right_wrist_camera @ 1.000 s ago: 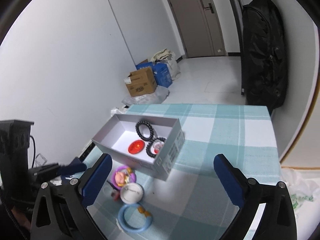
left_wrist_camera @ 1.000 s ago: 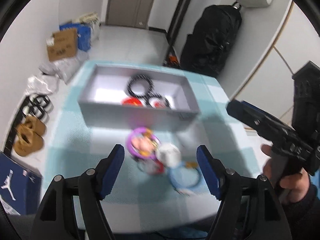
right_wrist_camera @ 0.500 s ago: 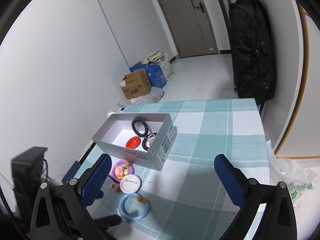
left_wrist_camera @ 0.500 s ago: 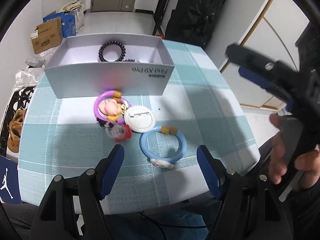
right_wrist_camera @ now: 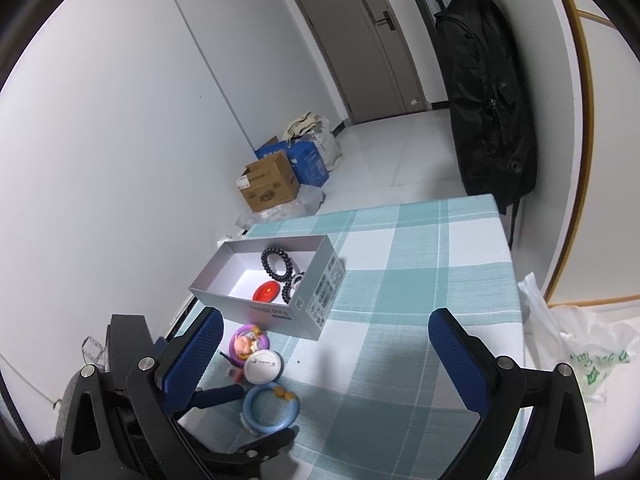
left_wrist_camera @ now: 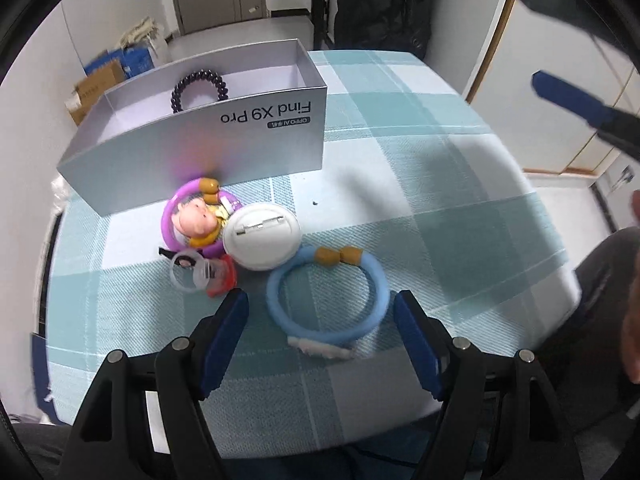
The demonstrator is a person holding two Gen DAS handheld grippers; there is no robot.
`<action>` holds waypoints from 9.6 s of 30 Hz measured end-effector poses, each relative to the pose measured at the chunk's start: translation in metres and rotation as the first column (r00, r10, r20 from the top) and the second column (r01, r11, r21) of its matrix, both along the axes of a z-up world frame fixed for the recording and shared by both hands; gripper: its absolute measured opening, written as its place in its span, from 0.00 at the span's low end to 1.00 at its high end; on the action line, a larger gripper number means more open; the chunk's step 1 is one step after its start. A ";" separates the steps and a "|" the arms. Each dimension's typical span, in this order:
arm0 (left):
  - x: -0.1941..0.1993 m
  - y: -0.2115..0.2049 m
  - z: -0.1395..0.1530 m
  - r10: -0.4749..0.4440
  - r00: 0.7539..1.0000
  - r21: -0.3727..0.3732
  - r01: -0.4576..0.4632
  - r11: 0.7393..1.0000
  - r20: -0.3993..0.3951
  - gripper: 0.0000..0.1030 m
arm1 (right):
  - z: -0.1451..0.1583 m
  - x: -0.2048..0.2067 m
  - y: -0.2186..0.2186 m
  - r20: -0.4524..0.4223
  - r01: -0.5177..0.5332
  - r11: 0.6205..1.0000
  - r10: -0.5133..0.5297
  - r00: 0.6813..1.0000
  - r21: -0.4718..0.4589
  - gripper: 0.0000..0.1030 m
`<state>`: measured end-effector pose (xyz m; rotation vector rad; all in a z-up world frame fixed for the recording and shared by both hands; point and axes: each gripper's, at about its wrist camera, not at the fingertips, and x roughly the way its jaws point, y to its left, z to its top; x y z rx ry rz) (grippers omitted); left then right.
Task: Organize jewelry
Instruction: 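Withdraw both grippers from the box back over the table, then grasp the blue ring bangle with the left gripper and lift it, then grasp the small white-red bottle toy with the right gripper while the left gripper holds the blue ring, then carry the blue ring and white-red toy into the silver box and open both grippers, then withdraw both grippers from the box back over the table, then grasp the white round pin badge with the right gripper, then grasp the purple ring with the pink doll with the left gripper while the right gripper holds the white badge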
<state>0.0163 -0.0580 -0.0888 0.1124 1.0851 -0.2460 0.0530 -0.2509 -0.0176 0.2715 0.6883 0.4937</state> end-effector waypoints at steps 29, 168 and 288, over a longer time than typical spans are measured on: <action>-0.003 0.017 0.034 0.025 0.996 -0.160 -0.011 0.987 0.082 0.56 | -0.020 0.008 -0.004 -0.109 0.029 1.000 -0.030 0.994 -0.011 1.00; 0.098 0.083 0.061 0.221 0.962 -0.279 -0.170 0.945 0.162 0.58 | -0.017 0.109 0.090 -0.101 -0.213 0.976 0.216 0.971 0.039 0.53; 0.039 0.063 0.014 0.108 0.994 -0.134 -0.104 0.985 0.017 0.65 | -0.052 0.016 0.070 -0.128 -0.160 0.960 0.133 0.983 -0.229 0.40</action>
